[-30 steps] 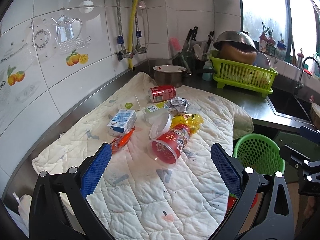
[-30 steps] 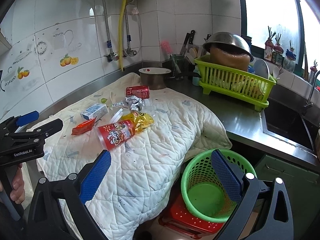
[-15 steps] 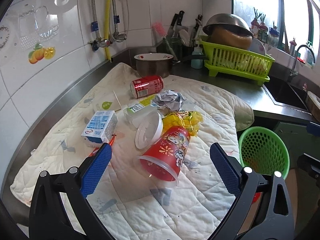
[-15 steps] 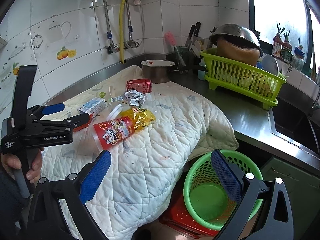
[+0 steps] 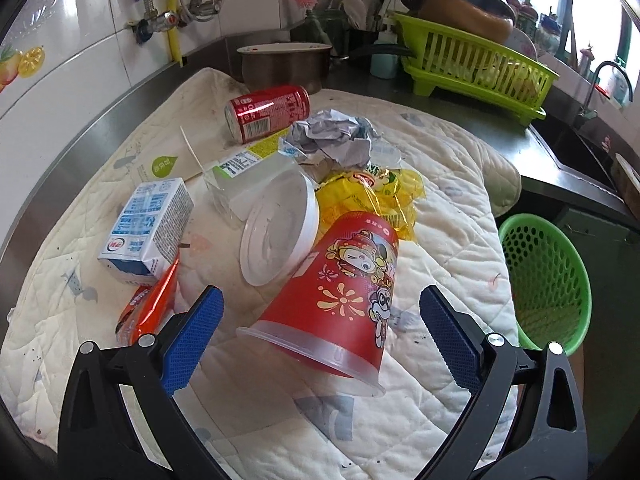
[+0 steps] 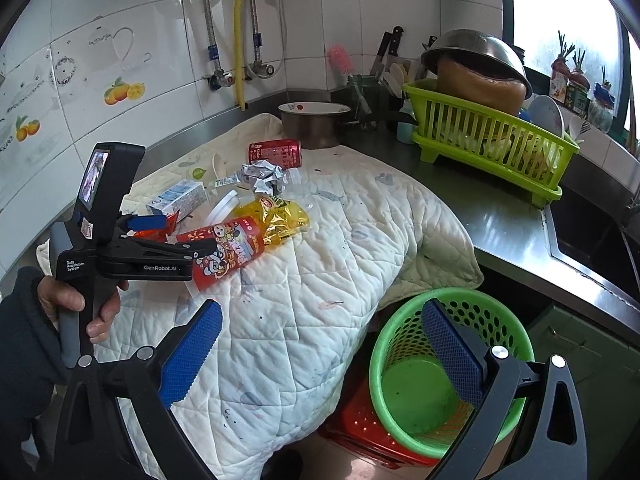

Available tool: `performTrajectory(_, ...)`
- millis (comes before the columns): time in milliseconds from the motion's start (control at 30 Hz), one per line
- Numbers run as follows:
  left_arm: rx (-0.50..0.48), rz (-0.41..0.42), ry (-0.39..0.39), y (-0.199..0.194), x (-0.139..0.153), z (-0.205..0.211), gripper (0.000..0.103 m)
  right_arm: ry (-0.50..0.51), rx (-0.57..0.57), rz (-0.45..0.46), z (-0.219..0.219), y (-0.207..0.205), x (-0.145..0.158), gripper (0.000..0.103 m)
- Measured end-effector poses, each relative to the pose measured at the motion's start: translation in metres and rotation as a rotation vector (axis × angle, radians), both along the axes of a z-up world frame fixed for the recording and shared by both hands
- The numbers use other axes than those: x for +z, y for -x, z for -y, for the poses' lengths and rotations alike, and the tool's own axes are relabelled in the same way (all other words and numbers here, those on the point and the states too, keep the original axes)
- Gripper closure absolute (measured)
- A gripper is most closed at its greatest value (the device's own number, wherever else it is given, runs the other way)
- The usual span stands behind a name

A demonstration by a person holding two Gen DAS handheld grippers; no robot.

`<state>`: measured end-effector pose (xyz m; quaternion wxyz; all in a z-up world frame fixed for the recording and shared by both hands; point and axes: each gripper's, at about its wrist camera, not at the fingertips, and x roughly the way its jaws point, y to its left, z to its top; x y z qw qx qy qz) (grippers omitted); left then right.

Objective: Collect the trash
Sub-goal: 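Move the left tool to the red paper cup and close on it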

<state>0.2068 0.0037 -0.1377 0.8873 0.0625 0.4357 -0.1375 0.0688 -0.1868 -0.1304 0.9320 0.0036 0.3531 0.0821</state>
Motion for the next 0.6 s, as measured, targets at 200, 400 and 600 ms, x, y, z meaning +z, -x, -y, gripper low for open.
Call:
performTrajectory(200,-0.057,-0.033,-0.006,0.002,-0.006,0.015,0.009,-0.006,-0.003,-0.012,0.002,-0.005,-0.006,0.006)
performTrajectory(400,-0.112,-0.058,-0.085,0.003,-0.013,0.032,0.017,-0.010,-0.007,-0.019,0.005,-0.009,-0.008,0.006)
performTrajectory(600,-0.079,-0.055,-0.134,-0.001,-0.017,0.032,0.032,-0.006,0.000,-0.028,0.005,-0.015,-0.013,0.006)
